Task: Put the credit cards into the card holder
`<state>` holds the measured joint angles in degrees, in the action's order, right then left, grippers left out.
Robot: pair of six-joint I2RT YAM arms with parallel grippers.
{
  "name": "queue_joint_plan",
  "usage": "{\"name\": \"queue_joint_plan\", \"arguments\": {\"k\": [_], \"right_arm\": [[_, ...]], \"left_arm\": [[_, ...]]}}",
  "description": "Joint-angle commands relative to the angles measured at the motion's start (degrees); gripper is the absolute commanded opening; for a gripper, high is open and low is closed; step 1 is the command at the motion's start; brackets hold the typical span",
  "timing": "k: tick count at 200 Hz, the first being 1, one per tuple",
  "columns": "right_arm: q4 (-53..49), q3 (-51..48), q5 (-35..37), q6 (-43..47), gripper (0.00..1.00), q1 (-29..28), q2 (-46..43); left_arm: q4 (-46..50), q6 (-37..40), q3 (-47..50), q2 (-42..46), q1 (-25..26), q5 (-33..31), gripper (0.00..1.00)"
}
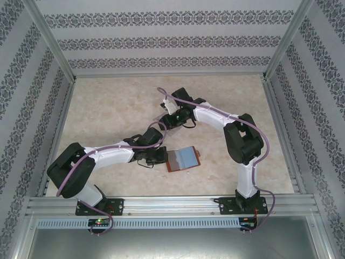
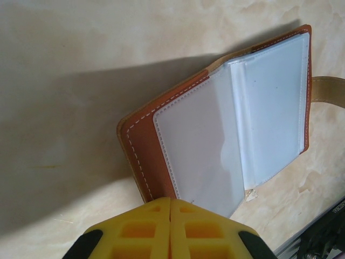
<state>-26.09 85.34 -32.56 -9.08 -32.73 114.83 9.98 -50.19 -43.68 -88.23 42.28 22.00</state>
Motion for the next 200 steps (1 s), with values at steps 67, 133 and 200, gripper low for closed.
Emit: {"name": "queue_joint_plan", "arguments": {"k": [67, 133, 200], "right_arm": [[0.3, -0.9, -3.3, -0.9, 0.31, 0.4, -0.4], [0.2, -0.7, -3.6, -0.9, 0.17, 0.5, -0.6], [0.6, -1.1, -2.3, -1.0, 0.05, 0.5, -1.5]], "left_arm": [[-0.4, 0.4, 0.4, 0.3, 0.5, -0.2, 0.08], [-0.5, 0.4, 0.4, 0.3, 0.5, -0.2, 0.08], [-0.3, 0.6, 0.4, 0.2, 0.5, -0.3, 0.07]]}}
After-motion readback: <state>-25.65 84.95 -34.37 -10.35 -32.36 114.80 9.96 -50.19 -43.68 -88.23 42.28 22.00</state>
